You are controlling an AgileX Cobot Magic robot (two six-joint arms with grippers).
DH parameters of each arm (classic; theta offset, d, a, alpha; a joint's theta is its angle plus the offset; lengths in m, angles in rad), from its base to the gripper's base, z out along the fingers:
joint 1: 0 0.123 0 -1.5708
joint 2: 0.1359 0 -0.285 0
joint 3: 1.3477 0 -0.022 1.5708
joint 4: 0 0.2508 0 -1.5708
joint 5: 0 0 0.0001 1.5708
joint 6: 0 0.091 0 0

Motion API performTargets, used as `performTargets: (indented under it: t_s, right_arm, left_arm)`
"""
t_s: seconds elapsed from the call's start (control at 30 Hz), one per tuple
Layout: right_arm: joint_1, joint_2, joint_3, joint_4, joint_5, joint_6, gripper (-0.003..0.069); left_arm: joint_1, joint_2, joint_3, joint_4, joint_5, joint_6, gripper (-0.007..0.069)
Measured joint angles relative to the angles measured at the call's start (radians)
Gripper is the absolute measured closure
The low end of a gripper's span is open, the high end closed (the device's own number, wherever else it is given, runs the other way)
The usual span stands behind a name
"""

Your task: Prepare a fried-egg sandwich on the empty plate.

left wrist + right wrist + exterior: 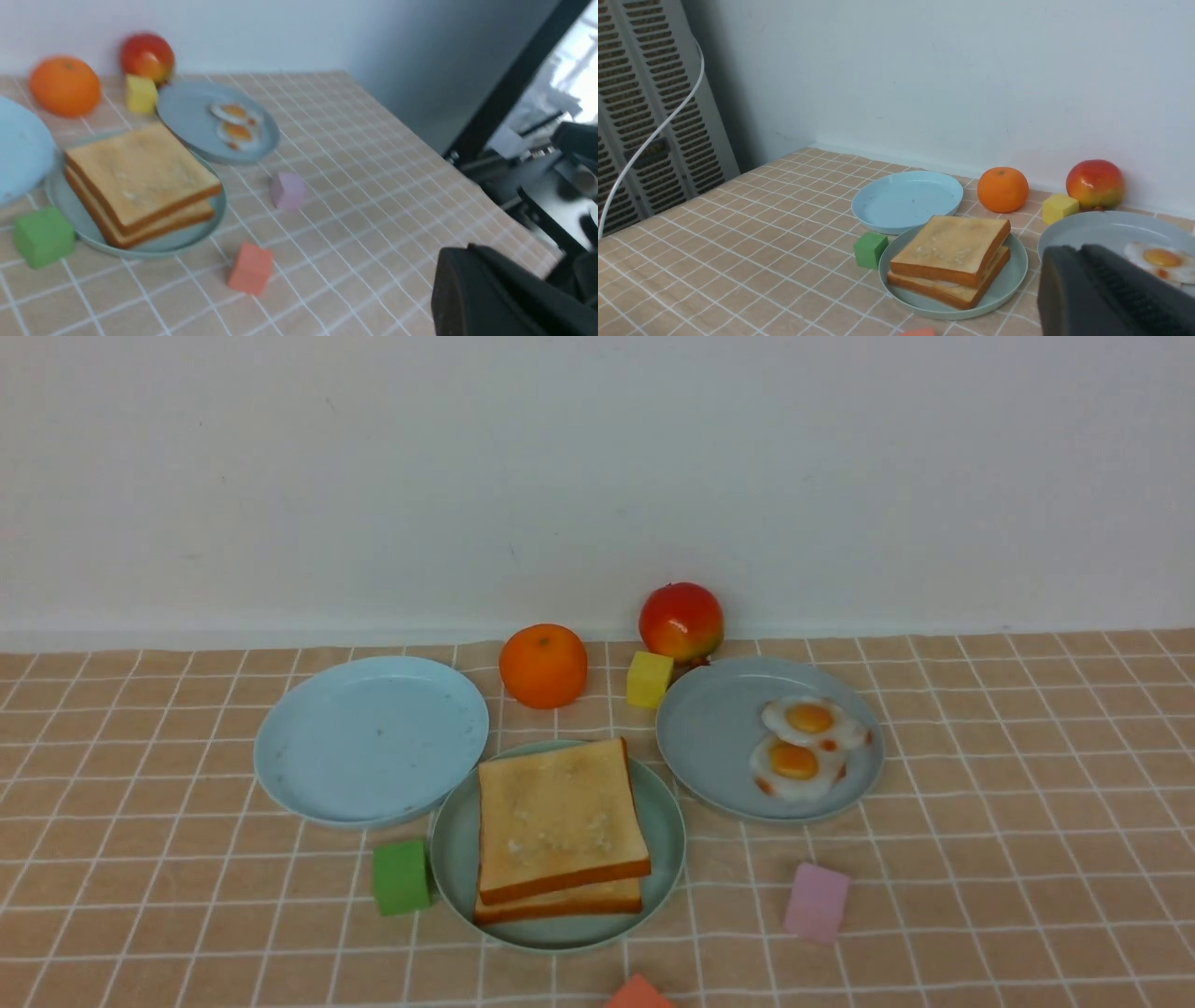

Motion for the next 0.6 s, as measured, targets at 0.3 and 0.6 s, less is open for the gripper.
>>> performTargets:
  t_s: [0.3, 0.6]
  right_arm:
    - [0.0, -0.001, 0.0, 0.0, 0.0, 0.0, 0.0596]
    - [0.0, -0.001, 0.0, 0.0, 0.0, 0.0, 0.0584]
  left_arm:
    - [0.0, -0.006, 0.001, 0.043, 0.0, -0.042, 0.0638]
    - [0.0, -0.006, 0.018, 0.139, -0.066, -0.014, 0.0638]
